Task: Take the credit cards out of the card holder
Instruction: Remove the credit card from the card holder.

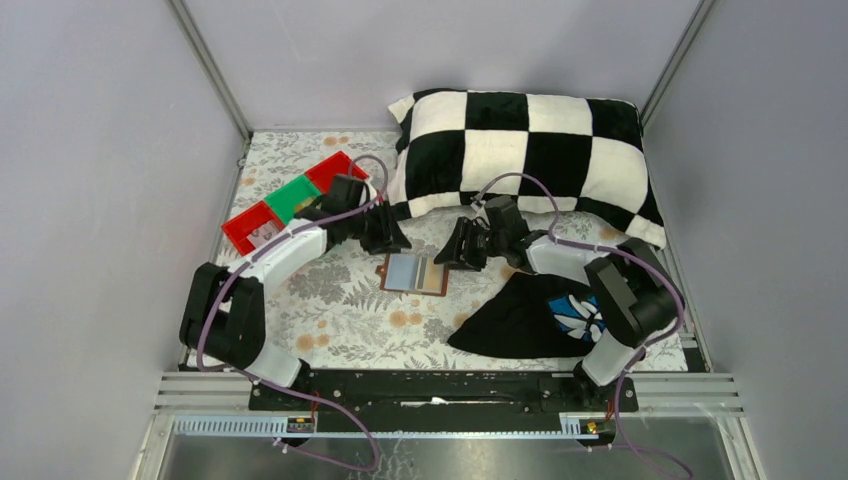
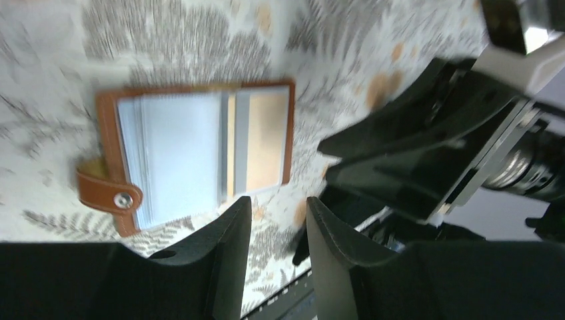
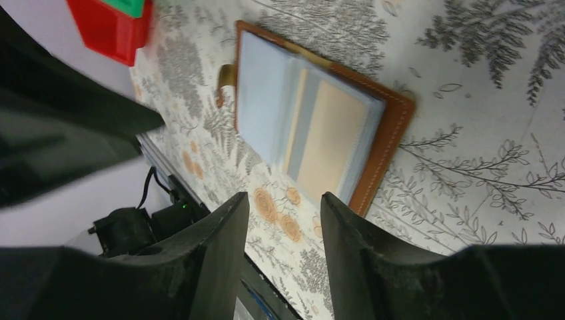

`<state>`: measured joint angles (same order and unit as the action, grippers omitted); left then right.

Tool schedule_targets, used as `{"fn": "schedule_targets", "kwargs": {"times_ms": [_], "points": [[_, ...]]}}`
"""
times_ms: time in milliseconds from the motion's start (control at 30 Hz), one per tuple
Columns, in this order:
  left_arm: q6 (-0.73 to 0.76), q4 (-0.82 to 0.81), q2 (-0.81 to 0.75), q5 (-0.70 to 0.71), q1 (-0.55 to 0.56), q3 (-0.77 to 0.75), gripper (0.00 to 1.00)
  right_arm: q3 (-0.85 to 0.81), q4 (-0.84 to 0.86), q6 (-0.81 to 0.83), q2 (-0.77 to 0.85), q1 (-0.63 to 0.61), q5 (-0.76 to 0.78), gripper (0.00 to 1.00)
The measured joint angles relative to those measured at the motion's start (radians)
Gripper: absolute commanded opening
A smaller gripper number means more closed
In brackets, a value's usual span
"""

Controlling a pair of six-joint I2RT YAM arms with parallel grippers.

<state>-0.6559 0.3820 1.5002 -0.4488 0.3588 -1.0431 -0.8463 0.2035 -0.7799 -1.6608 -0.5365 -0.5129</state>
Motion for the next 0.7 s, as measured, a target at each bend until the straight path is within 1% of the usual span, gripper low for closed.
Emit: {"fn": "schedule_targets", "kwargs": {"times_ms": [100, 200, 467, 700], "points": [[-0.037, -0.033, 0.015, -0.039, 0.024, 0.094, 0.41, 0.0, 0.01, -0.026, -0.054, -0.008, 0.008, 0.43], [-0.058, -0.063, 0.041, -0.061, 0.025, 0.126, 0.41, 0.0, 0.028, -0.045, -0.093, -0.008, 0.015, 0.39], [-0.06, -0.161, 0.13, -0.079, 0.025, 0.143, 0.4, 0.0, 0.056, -0.063, -0.115, -0.008, 0.023, 0.39], [-0.051, -0.175, 0.2, -0.075, 0.025, 0.182, 0.39, 0.0, 0.079, -0.07, -0.167, -0.012, 0.022, 0.41]]}}
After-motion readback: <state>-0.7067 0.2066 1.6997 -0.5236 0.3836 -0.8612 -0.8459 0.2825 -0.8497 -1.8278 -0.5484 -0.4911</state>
